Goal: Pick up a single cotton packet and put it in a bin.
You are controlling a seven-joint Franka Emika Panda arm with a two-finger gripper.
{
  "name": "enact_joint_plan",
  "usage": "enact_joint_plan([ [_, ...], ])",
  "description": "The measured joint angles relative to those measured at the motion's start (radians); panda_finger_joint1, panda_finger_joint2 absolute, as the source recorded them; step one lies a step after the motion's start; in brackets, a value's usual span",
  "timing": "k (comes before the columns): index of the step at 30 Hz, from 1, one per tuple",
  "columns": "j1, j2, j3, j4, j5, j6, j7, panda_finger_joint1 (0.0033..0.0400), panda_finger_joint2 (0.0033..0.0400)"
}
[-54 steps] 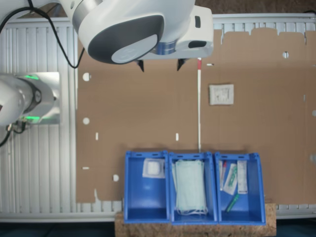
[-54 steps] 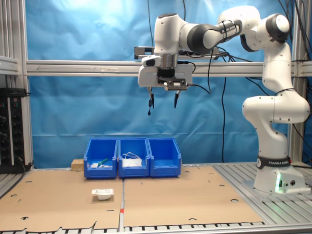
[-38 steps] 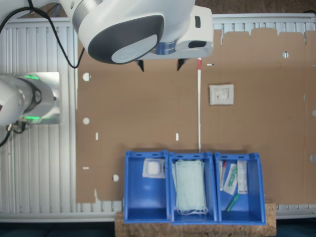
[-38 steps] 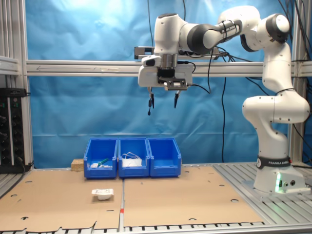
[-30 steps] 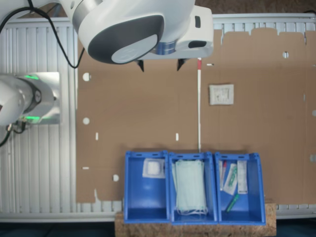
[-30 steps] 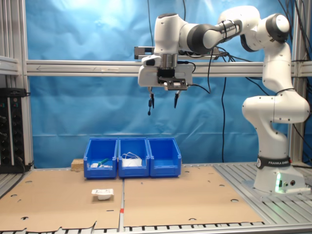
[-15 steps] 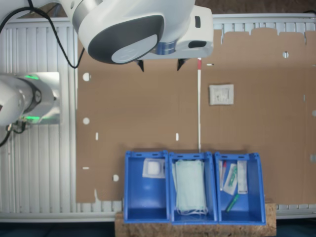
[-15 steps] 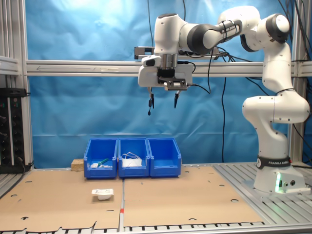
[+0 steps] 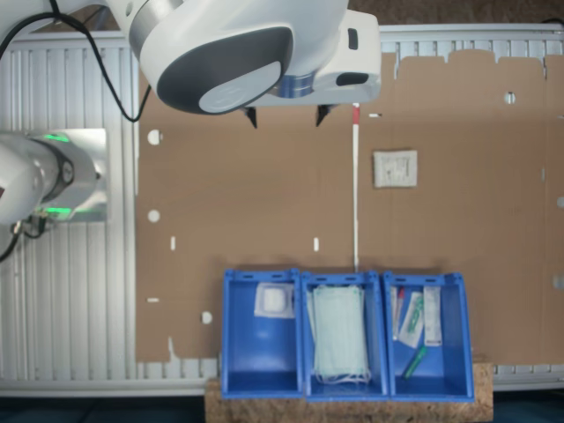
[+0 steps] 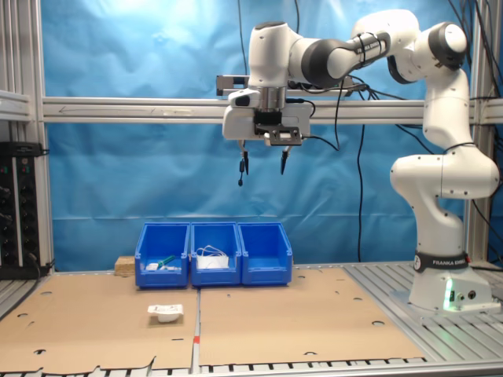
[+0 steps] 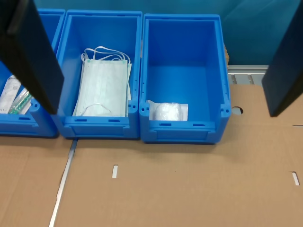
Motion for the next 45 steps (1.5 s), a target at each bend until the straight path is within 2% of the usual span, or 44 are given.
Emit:
enact_joint_plan([
  [12, 0.0, 0.002, -0.001, 0.0, 0.0, 0.0, 0.0, 0.04, 0.04],
  [17, 0.0, 0.029, -0.011, 0.006, 0.0, 0.0, 0.0, 0.04, 0.04],
  [31, 0.0, 0.259, -0.078, 0.099, 0.0, 0.0, -0.004, 0.04, 0.04],
  [45, 0.0, 0.405, -0.129, 0.209, 0.0, 0.0, -0.06, 0.04, 0.04],
])
